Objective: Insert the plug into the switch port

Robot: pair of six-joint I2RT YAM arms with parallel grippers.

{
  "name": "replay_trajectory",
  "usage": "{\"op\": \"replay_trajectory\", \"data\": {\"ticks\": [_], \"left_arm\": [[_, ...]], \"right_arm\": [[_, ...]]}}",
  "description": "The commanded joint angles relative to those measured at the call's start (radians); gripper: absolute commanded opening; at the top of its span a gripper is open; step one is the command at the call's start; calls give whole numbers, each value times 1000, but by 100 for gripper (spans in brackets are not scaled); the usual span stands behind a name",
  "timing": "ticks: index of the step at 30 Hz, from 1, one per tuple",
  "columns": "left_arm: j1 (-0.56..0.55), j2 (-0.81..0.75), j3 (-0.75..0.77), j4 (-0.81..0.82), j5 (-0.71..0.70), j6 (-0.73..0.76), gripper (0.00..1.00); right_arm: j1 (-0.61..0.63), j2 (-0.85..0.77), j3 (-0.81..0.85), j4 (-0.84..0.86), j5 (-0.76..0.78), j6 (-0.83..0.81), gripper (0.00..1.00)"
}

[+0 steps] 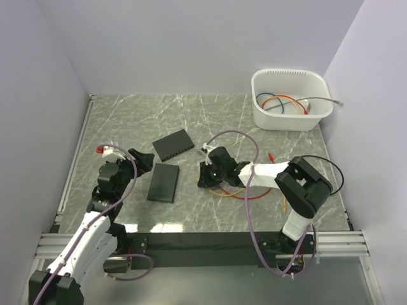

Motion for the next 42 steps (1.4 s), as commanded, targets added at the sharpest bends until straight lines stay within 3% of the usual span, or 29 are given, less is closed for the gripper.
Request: {"op": "replay_trajectory", "data": {"ticks": [1,8,9,15,20,31,42], "left_arm": [[-15,-14,1,2,0,-2,92],[-106,-6,20,3,65,-28,90],[-120,-1,23,-3,65,-39,90],[-258,91,55,-73,2,-192,87],[-360,155,96,-92,-6,-257,86],[-439,140,153,-190,-64,-317,83],[-492,170,185,-181,-76,-329,56]], "right_arm": [[-1,-18,-20,56,-50,1,23],[23,-96,-51,82,-77,-24,6],[43,-108,-55,84,-69,-36,0],[167,-205,-71,70,92,-107,0],[219,-275,-109,144,95,-125,0],[293,-337,-103,193,143,-154,0],[312,-364,-98,217,206,-143,0]]}}
